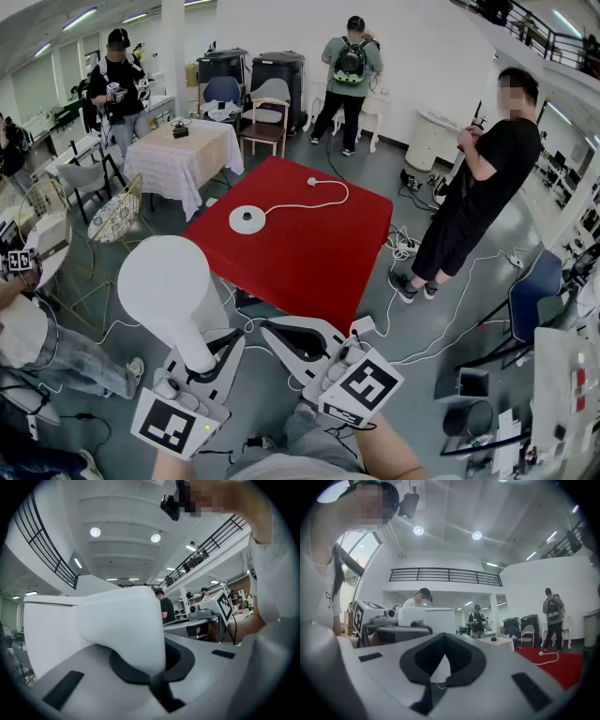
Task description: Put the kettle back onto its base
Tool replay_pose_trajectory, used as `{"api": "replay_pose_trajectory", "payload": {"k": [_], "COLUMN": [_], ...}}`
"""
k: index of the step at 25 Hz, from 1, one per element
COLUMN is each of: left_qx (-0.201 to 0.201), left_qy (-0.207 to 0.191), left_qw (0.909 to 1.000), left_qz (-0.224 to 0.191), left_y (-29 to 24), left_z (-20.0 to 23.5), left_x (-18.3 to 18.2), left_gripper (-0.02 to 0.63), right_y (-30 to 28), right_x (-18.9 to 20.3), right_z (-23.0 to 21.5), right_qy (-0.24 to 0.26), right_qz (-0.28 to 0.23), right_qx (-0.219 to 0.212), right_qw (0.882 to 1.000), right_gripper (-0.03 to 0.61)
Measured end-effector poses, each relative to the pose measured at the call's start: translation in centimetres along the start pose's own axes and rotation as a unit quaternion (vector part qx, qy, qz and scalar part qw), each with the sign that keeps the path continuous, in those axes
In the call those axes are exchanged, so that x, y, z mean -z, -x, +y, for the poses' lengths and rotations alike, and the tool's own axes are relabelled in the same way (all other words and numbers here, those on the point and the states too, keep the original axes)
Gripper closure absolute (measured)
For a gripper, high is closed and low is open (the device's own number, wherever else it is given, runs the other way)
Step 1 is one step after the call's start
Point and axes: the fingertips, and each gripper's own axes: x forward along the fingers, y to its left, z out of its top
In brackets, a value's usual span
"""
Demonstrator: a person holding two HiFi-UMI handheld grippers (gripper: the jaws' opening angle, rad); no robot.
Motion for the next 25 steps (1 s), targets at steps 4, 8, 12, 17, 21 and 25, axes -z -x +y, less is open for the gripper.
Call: {"api": "replay_pose_trajectory", "payload": {"k": [4,8,12,17,21,25], "left_qx": [-0.006,-0.01,-0.012,-0.015,-0.016,-0.02], "left_qy": [-0.003,-0.008,-0.013,-0.005,0.0,-0.002], "left_qw": [1.0,0.9999,0.9998,0.9999,0.9999,0.9998], "left_qz": [0.002,0.002,-0.001,-0.002,-0.002,0.0], "left_y": [0.6,0.7,0.4,-0.2,-1.4,-3.3], "left_z": [0.1,0.7,0.9,1.5,1.9,2.6], "left_x": [0.0,0.1,0.2,0.2,0.5,0.8], "left_gripper": [0.606,0.606,0.606,0.606,0.606,0.606], "right_y": [-0.2,-0.8,-0.9,-1.0,-0.9,-1.3], "right_x": [0.0,0.1,0.3,0.4,0.7,0.8], "right_z": [0.6,0.6,0.4,-0.3,-2.0,-4.5], "right_qy": [0.002,0.002,0.002,0.0,-0.01,-0.029], "right_qz": [-0.001,-0.001,0.0,0.004,0.001,-0.011], "right_qx": [-0.005,-0.009,-0.011,-0.009,-0.002,-0.006], "right_qw": [1.0,1.0,1.0,1.0,1.0,1.0], "right_gripper": [0.572,0.572,0.572,0.572,0.572,0.571]}}
